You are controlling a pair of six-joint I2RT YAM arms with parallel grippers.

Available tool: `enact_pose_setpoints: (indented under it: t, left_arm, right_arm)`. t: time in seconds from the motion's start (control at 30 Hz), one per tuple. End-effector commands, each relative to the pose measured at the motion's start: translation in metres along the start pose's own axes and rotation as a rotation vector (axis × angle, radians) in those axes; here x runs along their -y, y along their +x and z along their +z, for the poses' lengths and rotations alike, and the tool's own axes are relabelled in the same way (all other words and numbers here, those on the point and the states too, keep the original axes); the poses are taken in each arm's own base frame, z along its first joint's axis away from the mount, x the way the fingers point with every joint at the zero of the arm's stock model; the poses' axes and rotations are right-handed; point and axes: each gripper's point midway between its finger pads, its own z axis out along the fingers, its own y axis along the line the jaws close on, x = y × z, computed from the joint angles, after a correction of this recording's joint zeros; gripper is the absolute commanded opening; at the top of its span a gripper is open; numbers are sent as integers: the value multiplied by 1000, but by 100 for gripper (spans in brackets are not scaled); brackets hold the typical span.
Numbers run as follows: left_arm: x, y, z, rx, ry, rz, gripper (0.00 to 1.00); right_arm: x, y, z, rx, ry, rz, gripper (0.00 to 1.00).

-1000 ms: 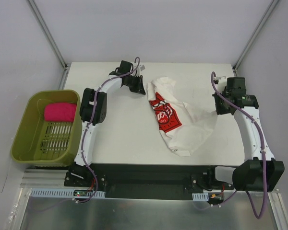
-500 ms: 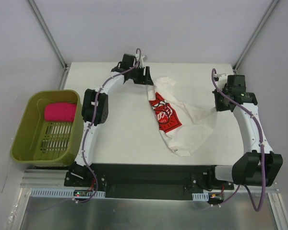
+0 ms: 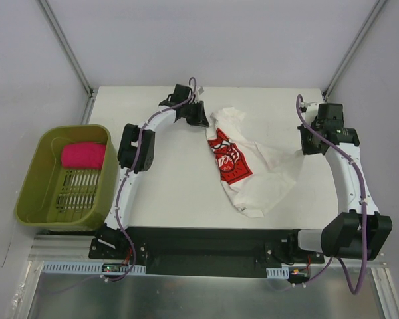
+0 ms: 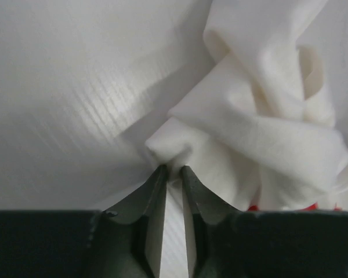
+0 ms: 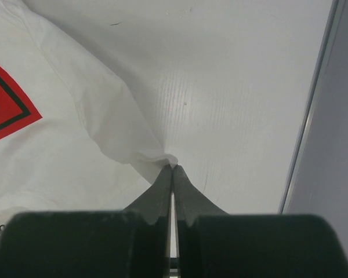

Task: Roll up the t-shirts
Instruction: Flatten out the T-shirt at the center of the board.

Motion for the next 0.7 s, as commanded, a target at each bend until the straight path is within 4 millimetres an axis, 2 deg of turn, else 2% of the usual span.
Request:
enact_pose_setpoints:
  t: [0.0, 0.03, 0.07, 0.1, 0.13, 0.17, 0.2, 0.23, 0.27, 0.3, 0.33, 0.37, 0.4, 0.43, 0.47, 0.5, 0.53, 0.57, 0.6, 0.67]
  left_arm:
    - [-7, 23, -11, -57, -64, -37, 0]
    - [-9, 28, -15, -72, -83, -44, 0]
    - [1, 22, -27, -61, -67, -35, 0]
    - [-2, 31, -32, -82, -61, -53, 0]
    - [1, 31, -40, -80, -52, -58, 0]
    - [16, 20, -59, -53, -31, -47, 0]
    - [11, 30, -68, -71, -38, -67, 0]
    - [15, 31, -78, -66, -29, -66, 0]
    - [33, 20, -101, -32, -5, -43, 0]
    - [23, 33, -114, -47, -20, -68, 0]
    - [23, 36, -126, -41, -22, -75, 0]
    - [36, 28, -154, 6, -16, -57, 0]
    - [24, 51, -167, -23, -23, -95, 0]
    - [23, 58, -181, -20, -29, -103, 0]
    - [36, 59, -207, 13, -31, -82, 0]
    - [27, 88, -214, -30, -53, -99, 0]
    - [26, 98, -226, -32, -62, -93, 0]
    - [40, 102, -246, -1, -61, -45, 0]
    - [37, 133, -252, -59, -73, -32, 0]
    - [49, 146, -272, -40, -72, 19, 0]
  right_arm:
    - [12, -6, -5, 27, 43, 22, 1]
    - [14, -10, -2, 27, 43, 26, 1]
    - [16, -13, -2, 31, 45, 31, 1]
    - [18, -18, -1, 44, 45, 33, 1]
    - [22, -26, -3, 63, 52, 40, 1]
    - [23, -29, 2, 58, 47, 44, 1]
    - [24, -34, 3, 71, 47, 46, 1]
    - [27, -42, 1, 87, 52, 52, 1]
    - [28, -47, 4, 89, 54, 53, 1]
    - [23, -52, 6, 103, 22, 56, 1]
    - [26, -62, 2, 126, 23, 63, 1]
    - [25, -64, 6, 123, 17, 65, 1]
    - [25, -68, 5, 131, 9, 69, 1]
    - [25, -70, 5, 135, 6, 70, 1]
    - [26, -74, 4, 145, 4, 75, 1]
    - [25, -75, 4, 144, -1, 76, 1]
    - [25, -75, 3, 144, -3, 79, 1]
    - [24, -73, 5, 137, -8, 79, 1]
    - [22, -72, 5, 136, -14, 82, 1]
    - [19, -68, 8, 127, -29, 83, 1]
